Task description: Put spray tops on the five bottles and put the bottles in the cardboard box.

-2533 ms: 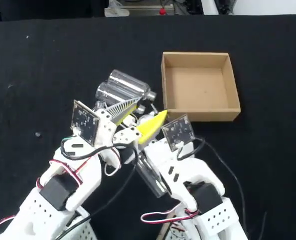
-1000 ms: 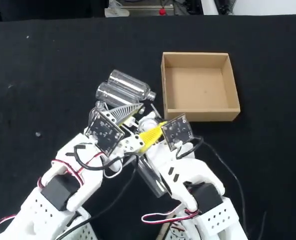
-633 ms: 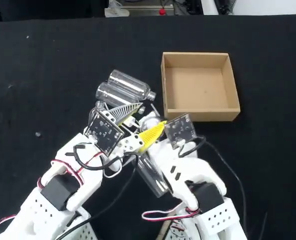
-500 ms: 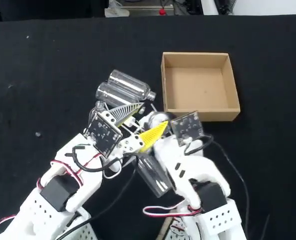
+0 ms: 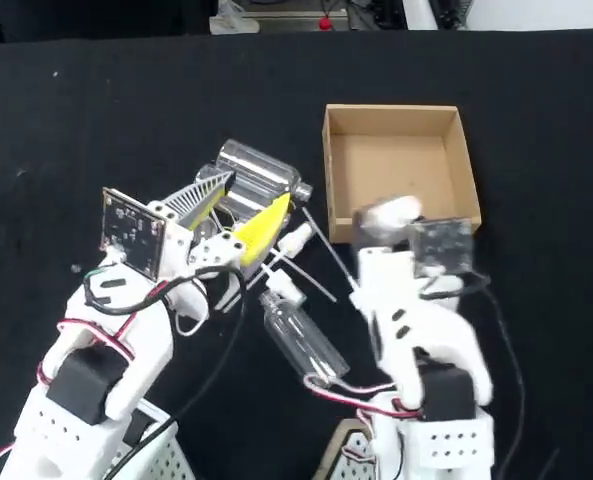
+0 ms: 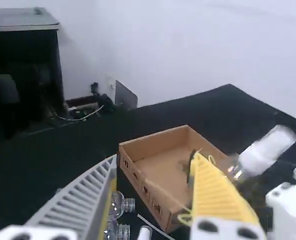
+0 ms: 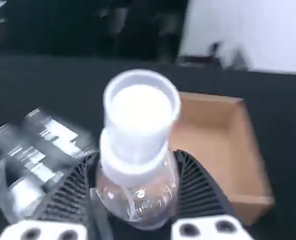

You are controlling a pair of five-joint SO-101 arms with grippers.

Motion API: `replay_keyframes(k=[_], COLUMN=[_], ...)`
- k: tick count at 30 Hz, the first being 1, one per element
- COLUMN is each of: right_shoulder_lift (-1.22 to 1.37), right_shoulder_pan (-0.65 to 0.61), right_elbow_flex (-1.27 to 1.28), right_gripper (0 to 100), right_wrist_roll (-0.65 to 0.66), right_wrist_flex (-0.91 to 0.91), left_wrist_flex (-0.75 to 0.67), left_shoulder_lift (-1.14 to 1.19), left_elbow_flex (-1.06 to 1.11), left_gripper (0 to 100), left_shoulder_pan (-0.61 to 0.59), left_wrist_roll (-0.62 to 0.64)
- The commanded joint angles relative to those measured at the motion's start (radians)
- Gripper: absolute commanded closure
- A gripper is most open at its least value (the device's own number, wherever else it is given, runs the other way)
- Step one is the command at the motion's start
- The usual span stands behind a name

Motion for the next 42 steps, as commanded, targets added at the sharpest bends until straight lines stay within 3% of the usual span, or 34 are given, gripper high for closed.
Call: replay_keyframes(k=[1,6,11,15,21,28,34,38,42], right_shoulder_lift=[-0.007,-0.007,-0.001,0.113,0.496,0.834,0.863,0.868,0.869], right_shoulder_pan=[0.169,0.341,0.568,0.666,0.730,0.724,0.695,0.546,0.336], right_elbow_flex=[-0.140,-0.226,-0.229,-0.231,-0.268,-0.357,-0.568,-0.794,-0.855], right_gripper=[98.8,98.8,98.8,98.8,98.8,98.8,98.8,98.8,98.8], right_wrist_roll=[0.028,0.040,0.152,0.206,0.210,0.209,0.075,0.005,-0.075], right_wrist_flex=[0.051,0.173,0.216,0.193,0.006,-0.167,-0.075,0.094,0.037], left_wrist_flex=[-0.035,-0.034,-0.040,-0.060,-0.227,-0.308,-0.310,-0.310,-0.310], left_shoulder_lift=[-0.002,-0.002,-0.002,-0.002,-0.002,-0.002,-0.002,-0.002,-0.002], left_elbow_flex=[0.091,0.223,0.320,0.389,0.513,0.581,0.585,0.587,0.588], left_gripper=[77,77,77,77,77,77,77,77,77], left_shoulder_pan=[-0.033,-0.143,-0.183,-0.182,-0.199,-0.203,-0.203,-0.203,-0.203], left_wrist_roll=[-0.052,-0.017,0.066,0.103,0.109,0.109,0.109,0.109,0.109])
